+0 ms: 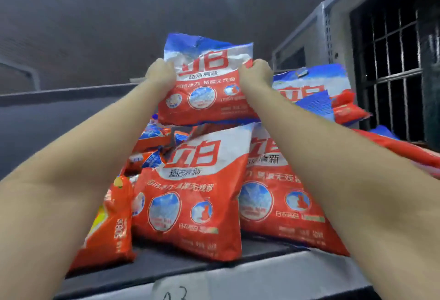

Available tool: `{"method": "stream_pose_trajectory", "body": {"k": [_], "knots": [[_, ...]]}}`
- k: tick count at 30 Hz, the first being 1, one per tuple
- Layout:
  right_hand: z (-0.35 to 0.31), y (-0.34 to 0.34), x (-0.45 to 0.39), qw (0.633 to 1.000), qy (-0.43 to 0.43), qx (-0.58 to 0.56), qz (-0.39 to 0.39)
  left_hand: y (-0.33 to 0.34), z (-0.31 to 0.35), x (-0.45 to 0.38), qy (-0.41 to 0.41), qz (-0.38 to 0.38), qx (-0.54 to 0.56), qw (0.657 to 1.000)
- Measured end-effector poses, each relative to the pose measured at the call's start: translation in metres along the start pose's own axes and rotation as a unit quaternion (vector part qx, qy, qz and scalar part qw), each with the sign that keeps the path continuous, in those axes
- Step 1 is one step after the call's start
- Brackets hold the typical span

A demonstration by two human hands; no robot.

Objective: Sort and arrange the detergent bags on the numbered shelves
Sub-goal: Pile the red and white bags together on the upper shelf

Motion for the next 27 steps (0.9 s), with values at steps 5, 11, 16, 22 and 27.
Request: {"method": "stream_pose_trajectory", "body": {"k": [5,11,16,22,27], "knots": [[0.002,0.026,-0.017,0.983,-0.028,0.172,-0.053,0.061,-0.029,-0.008,0.007,-0.138,-0.126,0.982],[-0.016,0.010,-0.011,0.951,-0.110,0.281,-0.066,0.043,-0.017,0.009,0.053,-0.113,-0.166,0.978],[-0.019,-0.023,0.014,0.927,-0.162,0.335,-0.050,0.019,-0.007,0.045,0.117,-0.027,-0.174,0.977],[-0.010,-0.076,0.071,0.929,-0.204,0.297,-0.083,-0.018,0.024,0.144,0.211,-0.003,-0.130,0.969],[0.000,-0.138,0.159,0.930,-0.246,0.234,-0.140,-0.040,0.046,0.260,0.293,0.000,-0.064,0.954]]}}
Point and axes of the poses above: each hand's wrist, its own x-axis away from the middle knuckle, its own y-axis out of the palm, z = x × y, the point moved 5 cm from there along -x, towards the middle knuckle, and after that the axes turned 5 degrees about z, right-handed, at the moved point
